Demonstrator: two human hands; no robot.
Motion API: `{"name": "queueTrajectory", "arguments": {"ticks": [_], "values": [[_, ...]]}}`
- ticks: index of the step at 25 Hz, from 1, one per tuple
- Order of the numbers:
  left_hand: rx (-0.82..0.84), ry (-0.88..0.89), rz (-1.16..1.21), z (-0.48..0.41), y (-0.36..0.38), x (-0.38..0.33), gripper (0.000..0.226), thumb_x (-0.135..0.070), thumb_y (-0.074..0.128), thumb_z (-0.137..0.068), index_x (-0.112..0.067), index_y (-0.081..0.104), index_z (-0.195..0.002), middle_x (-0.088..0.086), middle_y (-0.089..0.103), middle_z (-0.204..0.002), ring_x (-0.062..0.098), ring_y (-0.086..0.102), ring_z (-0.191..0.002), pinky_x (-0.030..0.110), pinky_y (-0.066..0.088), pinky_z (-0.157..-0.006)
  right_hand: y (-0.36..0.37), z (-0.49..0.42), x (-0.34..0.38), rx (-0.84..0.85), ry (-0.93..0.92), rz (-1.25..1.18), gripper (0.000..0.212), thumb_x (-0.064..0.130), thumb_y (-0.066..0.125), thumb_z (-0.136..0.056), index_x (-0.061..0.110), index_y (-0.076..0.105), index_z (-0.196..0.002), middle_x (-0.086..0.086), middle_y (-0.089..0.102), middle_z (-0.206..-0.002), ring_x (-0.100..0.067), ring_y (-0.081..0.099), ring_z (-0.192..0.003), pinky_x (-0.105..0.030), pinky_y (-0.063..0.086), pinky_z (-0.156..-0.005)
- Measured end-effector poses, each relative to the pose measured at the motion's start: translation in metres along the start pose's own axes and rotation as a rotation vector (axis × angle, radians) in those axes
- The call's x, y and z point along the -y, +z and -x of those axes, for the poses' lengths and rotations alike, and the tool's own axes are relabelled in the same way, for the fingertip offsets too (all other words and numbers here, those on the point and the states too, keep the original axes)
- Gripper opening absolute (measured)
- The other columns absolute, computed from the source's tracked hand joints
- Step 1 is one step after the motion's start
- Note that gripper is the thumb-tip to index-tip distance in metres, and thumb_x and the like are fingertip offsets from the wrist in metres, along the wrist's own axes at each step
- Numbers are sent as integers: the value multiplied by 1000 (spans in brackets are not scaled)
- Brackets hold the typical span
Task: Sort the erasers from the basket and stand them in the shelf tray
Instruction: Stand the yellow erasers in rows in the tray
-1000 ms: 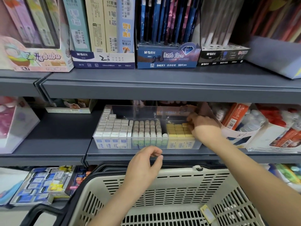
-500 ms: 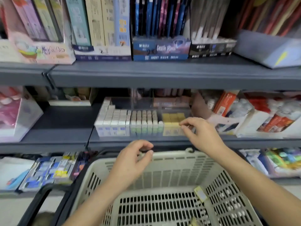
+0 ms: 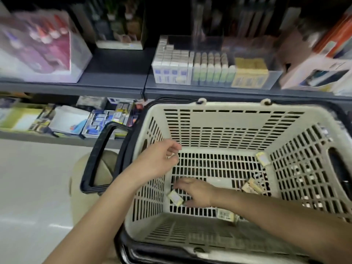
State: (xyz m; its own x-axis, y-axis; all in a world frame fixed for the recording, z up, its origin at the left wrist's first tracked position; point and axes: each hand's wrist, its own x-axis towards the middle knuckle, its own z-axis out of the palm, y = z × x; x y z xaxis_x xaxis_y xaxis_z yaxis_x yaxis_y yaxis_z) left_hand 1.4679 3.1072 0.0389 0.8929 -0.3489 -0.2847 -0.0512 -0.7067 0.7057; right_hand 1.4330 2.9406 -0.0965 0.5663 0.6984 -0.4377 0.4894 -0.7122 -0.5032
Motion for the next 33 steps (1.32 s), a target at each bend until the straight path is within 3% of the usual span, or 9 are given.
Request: {"name": "queueTrajectory", "arguments": {"ticks": [3,7,11,18,22,24,27,30,33], "values": [[23,-20,-26,2,3,4,26,-15,54,-90,-22,56,-114,-12,56,-103,5,54,-100,22,43,-93,17,-18,4,15,-25,77,71,25,66,-81,22,29,-143,-6,28,-149,-25,30,-135,-36,29,-110],[65,-50,-46,-1,3,1,25,-17,52,-90,-22,58,-114,-10,59,-107,7,55,-103,26,43,-95,12,-10,-9,-89,31,104,59,25,68,-77,18,42,-130,-5,45,-131,-23,42,-121,-34,36,-101],[168,-20,-227,-17,12,-21,26,-26,52,-90,-25,57,-115,-16,54,-102,3,52,-94,19,38,-80,-21,38,-55,-186,229,91,63,38,66,-80,25,38,-135,4,43,-131,-16,41,-123,-30,35,-106],[415,35,-431,-80,87,-44,38,-19,57,-87,-18,52,-124,3,56,-122,18,55,-101,31,46,-83,-28,135,-100,131,738,105,100,49,77,-64,33,15,-141,-8,31,-140,-29,43,-123,-40,42,-92],[545,116,-592,-69,147,-4,70,-12,66,-79,-26,34,-140,10,28,-146,29,37,-128,43,39,-102,-8,121,-92,164,609,203,85,50,74,-68,39,18,-132,-10,32,-130,-27,48,-108,-34,41,-76],[494,250,-729,-69,156,12,71,-4,62,-78,-28,33,-138,13,22,-147,33,33,-128,47,40,-99,-8,117,-92,145,531,240,72,52,68,-73,39,23,-127,-9,33,-124,-24,46,-99,-33,36,-72],[382,338,-800,-73,160,16,60,-4,60,-79,-25,37,-130,13,33,-128,32,40,-115,44,43,-87,-11,121,-96,161,435,260,66,40,71,-75,40,27,-124,-6,32,-118,-17,38,-88,-32,34,-71],[343,401,-846,-71,168,16,47,-14,63,-81,-16,44,-124,12,41,-124,29,43,-113,42,42,-89,-14,123,-96,132,361,317,58,30,67,-80,38,29,-122,-7,35,-113,-17,41,-83,-30,37,-66],[339,168,-454,-74,162,14,29,-31,55,-90,-14,49,-112,4,56,-107,21,55,-99,33,48,-82,-15,120,-95,83,320,325,40,36,57,-87,34,34,-119,-9,38,-109,-17,47,-77,-28,41,-59]]}}
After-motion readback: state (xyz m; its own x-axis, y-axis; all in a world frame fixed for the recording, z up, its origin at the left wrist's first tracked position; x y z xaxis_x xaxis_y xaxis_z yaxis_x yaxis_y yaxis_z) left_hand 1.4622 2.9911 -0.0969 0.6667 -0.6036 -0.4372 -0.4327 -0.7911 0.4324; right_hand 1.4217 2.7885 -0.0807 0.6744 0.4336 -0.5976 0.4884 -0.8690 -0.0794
